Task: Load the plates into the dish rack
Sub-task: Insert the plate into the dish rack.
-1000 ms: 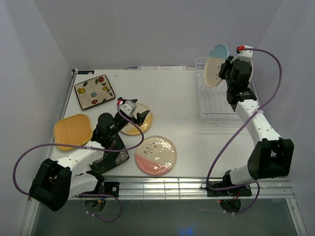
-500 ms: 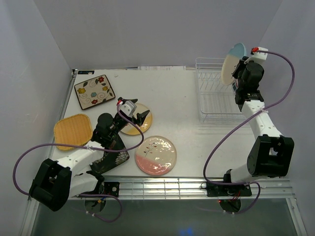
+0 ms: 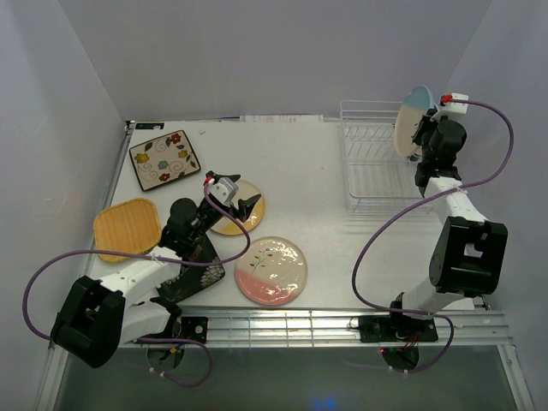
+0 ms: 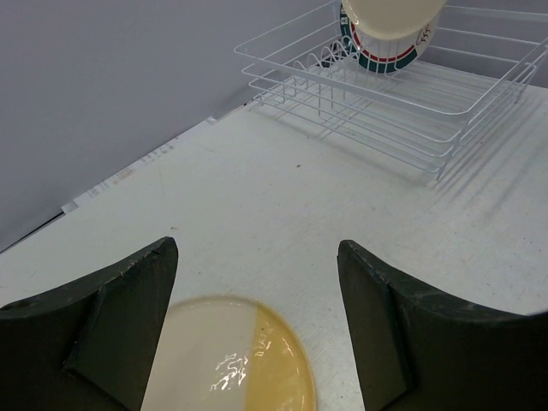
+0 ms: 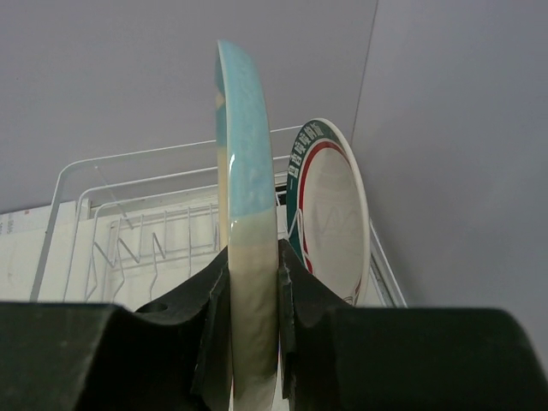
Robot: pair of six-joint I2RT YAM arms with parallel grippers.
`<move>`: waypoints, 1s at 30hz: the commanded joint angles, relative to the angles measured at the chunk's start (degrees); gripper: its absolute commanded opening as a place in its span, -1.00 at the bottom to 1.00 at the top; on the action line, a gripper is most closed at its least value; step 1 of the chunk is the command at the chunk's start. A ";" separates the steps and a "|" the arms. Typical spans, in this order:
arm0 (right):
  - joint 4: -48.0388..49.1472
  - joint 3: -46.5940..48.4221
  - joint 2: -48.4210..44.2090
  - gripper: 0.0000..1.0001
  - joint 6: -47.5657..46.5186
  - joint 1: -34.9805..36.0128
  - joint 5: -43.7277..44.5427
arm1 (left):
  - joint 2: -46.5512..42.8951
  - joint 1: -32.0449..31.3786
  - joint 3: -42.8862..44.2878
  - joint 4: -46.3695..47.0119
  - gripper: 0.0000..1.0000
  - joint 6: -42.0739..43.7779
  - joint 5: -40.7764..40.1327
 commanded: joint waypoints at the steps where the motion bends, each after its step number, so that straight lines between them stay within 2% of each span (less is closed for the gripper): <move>1: 18.07 1.73 -0.95 -0.84 -0.90 -1.80 -3.37 | -1.40 0.17 -0.69 1.04 0.71 -0.14 1.47; 6: 21.23 2.16 1.25 -0.85 -0.37 -3.21 -6.54 | -1.31 0.17 -0.78 1.12 0.71 -0.14 1.64; 9: 27.62 -0.55 1.51 -0.84 0.59 -4.36 -9.09 | -0.96 0.17 -0.78 1.30 0.71 -0.05 2.08; 11: 28.44 -0.74 1.69 -0.84 0.16 -4.88 -9.88 | -0.96 0.17 -0.69 1.39 0.71 0.12 1.91; 19: 33.96 -2.67 3.35 -0.84 -2.65 -5.85 -7.42 | -1.84 0.17 -0.95 1.48 0.71 -0.05 2.35; 30: 34.15 0.67 7.14 -0.85 -10.38 -6.20 -5.40 | -2.37 0.17 -1.48 1.83 0.71 -0.14 3.40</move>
